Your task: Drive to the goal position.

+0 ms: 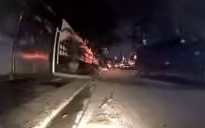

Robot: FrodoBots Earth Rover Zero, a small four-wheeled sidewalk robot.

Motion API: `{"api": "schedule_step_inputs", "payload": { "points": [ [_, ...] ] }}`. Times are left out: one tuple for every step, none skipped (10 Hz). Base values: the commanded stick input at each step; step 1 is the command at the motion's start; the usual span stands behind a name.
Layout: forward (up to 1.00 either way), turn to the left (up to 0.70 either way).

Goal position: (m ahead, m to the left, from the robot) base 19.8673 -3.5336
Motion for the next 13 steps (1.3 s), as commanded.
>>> {"api": "schedule_step_inputs", "payload": {
  "points": [
    [0.7, 0.0],
    [0.7, 0.0],
    [0.7, 0.0],
    [0.7, -0.01],
    [0.7, -0.28],
    [0.7, -0.35],
    [0.7, -0.35],
    [0.7, -0.35],
    [0.7, -0.35],
    [0.7, -0.35],
    [0.7, -0.35],
    [0.7, -0.35],
    [0.7, -0.35]
  ]
}}
